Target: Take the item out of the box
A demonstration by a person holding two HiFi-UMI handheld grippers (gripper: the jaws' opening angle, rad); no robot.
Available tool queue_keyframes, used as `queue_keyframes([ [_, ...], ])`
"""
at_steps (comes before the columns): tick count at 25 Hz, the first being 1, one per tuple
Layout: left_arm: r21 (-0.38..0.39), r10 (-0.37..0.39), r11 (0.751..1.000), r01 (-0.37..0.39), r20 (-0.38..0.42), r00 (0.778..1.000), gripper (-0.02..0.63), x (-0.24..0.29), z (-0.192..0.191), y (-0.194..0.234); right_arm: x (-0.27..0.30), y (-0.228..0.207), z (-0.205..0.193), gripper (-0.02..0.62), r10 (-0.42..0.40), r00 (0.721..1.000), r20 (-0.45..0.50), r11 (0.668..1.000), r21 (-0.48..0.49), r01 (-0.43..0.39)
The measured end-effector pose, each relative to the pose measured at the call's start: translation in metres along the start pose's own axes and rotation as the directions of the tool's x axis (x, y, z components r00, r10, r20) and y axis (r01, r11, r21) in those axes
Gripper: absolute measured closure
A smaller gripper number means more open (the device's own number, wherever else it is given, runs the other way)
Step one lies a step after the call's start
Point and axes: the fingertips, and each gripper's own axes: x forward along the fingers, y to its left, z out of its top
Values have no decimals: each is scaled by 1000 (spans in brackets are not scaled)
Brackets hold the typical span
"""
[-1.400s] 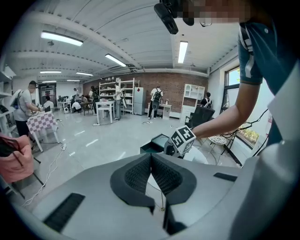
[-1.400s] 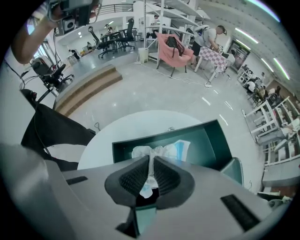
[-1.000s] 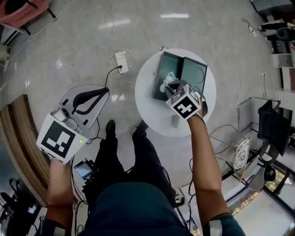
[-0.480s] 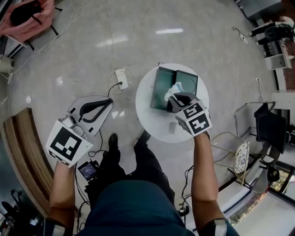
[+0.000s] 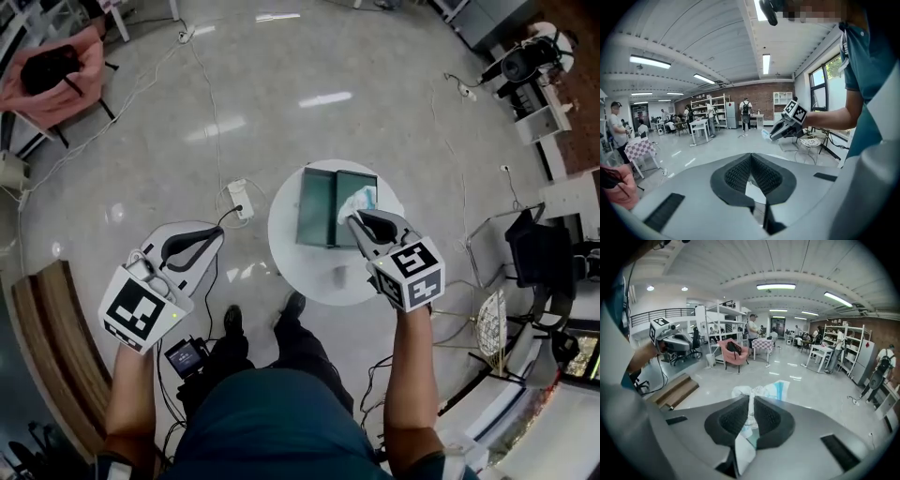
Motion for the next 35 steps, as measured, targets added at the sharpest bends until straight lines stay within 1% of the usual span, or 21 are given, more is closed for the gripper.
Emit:
queue_keyframes([
  [2,11,-1,1000,1,10,1000,586,-16,12,-16,-32,12,9,538,-7,999,46,1000,14,7],
  [4,23,-2,1000,1,18,1000,588,-34,34,-43,-79,25,18,538,-8,995,96,1000,29,5],
  [6,39,-7,999,6,29,1000,588,-42,56,-58,-117,29,32,538,-16,989,148,999,42,10],
  [9,64,-25,998,22,51,998,586,-44,73,-53,-142,30,55,537,-37,975,220,998,65,23],
  [14,89,-52,995,45,79,996,586,-56,87,-35,-163,43,93,538,-55,947,316,996,87,29],
  [19,114,-73,992,61,97,993,588,-70,97,-39,-198,64,114,538,-70,910,409,995,92,35],
  [23,124,-79,990,66,103,992,587,-86,107,-58,-234,82,119,538,-81,893,442,996,80,51],
  [25,126,-86,989,73,101,991,586,-84,108,-54,-237,82,122,538,-84,889,450,995,83,52],
  [28,126,-100,988,87,96,990,588,-72,102,-40,-226,73,123,538,-103,889,447,993,91,69],
  [30,136,-105,986,92,98,990,588,-70,103,-45,-231,73,118,538,-112,887,448,992,94,78],
  [35,157,-108,983,91,106,988,588,-99,120,-61,-258,93,121,538,-124,884,450,991,98,89],
])
